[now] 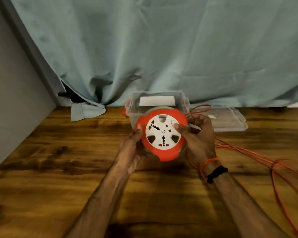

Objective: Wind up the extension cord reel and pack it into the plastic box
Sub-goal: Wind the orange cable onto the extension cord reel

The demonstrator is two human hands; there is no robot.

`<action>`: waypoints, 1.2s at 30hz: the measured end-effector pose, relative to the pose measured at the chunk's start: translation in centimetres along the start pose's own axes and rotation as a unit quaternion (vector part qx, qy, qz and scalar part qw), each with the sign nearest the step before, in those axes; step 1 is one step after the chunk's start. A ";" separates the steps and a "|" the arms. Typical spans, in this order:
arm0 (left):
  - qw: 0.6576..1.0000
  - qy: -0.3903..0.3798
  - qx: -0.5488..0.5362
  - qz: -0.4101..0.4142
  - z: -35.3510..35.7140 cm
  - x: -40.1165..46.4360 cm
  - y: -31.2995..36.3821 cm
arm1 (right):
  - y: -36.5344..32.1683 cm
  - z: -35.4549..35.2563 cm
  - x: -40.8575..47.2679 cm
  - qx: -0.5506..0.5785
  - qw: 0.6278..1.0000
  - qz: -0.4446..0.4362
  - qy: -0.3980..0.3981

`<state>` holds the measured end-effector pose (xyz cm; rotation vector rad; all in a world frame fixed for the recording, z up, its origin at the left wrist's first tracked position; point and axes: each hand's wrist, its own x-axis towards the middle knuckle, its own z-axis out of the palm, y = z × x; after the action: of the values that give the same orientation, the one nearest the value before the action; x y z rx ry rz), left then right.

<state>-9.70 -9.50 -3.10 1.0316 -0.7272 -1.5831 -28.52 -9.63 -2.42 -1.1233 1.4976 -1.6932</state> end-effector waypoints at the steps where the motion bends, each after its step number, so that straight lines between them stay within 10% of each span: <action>1: 1.000 -0.010 -0.017 0.001 0.2 0.6 -0.4 | 0.4 -0.2 0.7 0.022 1.000 -0.002 0.009; 20: 0.978 -0.062 -0.029 0.195 1.2 2.3 -2.2 | 2.9 1.0 2.7 -0.101 0.967 -0.232 -0.033; 36: 0.952 -0.046 0.043 0.299 2.1 1.3 -2.3 | 0.1 -0.3 -0.1 -0.454 0.763 -0.459 0.018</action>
<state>-12.66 -10.26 -4.50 0.7036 -1.0638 -1.0812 -28.75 -9.45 -2.50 -2.7048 2.0297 -1.4435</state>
